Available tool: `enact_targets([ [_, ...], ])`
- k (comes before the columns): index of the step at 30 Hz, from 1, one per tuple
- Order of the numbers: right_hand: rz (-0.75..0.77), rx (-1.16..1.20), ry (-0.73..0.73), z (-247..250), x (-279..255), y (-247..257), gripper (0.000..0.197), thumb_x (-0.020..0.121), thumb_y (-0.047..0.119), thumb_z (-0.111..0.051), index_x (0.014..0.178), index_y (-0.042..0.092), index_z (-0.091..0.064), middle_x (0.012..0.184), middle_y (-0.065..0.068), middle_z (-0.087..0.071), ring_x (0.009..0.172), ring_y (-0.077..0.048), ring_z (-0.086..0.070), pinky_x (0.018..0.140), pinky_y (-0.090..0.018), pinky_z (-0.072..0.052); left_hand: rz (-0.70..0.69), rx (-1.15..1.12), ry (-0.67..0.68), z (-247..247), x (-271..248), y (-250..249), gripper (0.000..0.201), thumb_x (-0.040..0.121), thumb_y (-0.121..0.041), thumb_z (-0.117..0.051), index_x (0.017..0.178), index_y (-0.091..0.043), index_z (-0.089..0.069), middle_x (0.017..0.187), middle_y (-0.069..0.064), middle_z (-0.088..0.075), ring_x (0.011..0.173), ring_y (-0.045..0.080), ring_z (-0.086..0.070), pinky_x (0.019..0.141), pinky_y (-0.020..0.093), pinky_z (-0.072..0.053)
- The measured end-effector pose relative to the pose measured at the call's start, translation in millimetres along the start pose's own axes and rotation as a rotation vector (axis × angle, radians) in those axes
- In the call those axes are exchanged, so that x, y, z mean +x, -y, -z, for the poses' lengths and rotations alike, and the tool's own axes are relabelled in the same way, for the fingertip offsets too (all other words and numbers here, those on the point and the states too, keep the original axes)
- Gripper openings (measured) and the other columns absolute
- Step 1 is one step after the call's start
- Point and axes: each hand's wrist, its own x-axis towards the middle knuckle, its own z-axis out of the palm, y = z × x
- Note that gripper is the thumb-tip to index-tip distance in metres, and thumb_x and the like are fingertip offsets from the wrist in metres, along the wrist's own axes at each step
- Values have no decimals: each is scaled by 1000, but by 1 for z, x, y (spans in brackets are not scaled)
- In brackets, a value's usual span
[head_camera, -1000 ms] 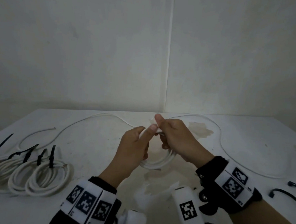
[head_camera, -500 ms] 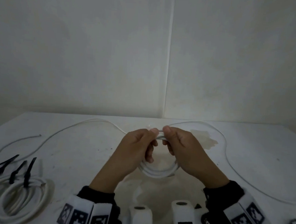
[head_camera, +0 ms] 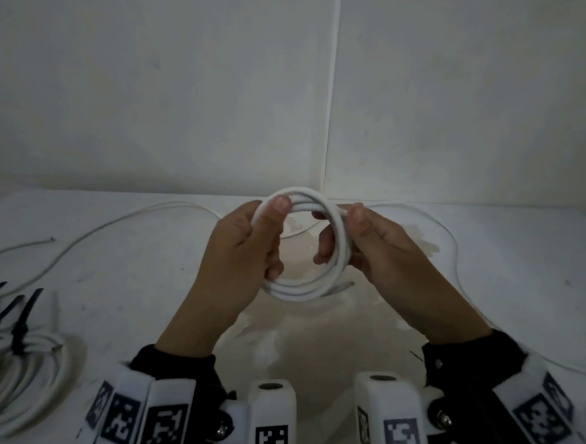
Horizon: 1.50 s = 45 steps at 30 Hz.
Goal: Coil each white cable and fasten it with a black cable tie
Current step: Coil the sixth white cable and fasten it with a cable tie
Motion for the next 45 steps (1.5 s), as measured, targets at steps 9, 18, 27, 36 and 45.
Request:
enact_targets([
  [9, 163, -278, -141, -11, 0, -15, 26, 89, 52, -32, 115, 46, -32, 63, 7, -57, 63, -7, -61, 62, -16, -48, -50, 108, -21, -4, -3, 8, 39, 82, -47, -42, 65, -11, -44, 38, -9, -40, 35, 4, -40, 46, 26, -40],
  [18, 384, -585, -263, -5, 4, -16, 39, 93, 31, -33, 105, 6, -59, 69, 23, -43, 69, 12, -50, 66, -2, -35, 175, -43, 159, -2, -1, 4, 43, 97, -24, -34, 64, -7, -55, 44, -2, -50, 42, 14, -53, 59, 35, -53],
  [27, 486, -723, -164, -5, 4, -11, 33, 92, 19, -35, 96, -2, -61, 82, -15, -63, 76, -15, -48, 68, -24, -40, 327, -135, 208, -10, -9, -10, 48, 90, -46, -39, 56, -14, -49, 40, -8, -29, 34, 7, -27, 40, 19, -33],
  [36, 216, -428, -333, 15, 1, -4, 47, 85, 54, -39, 124, 29, -42, 111, 17, -48, 103, 15, -46, 89, -1, -33, 204, -475, -64, -9, -4, -17, 44, 93, -38, -40, 55, -16, -38, 40, -9, -22, 31, 4, -18, 32, 14, -22],
  [45, 21, 60, -130, -6, 0, 6, 41, 67, 36, -56, 106, 23, -58, 72, 3, -71, 73, -10, -68, 70, -21, -56, 67, -602, -224, 2, -2, -16, 44, 94, -38, -36, 57, -16, -37, 40, -9, -23, 32, 5, -20, 35, 15, -25],
])
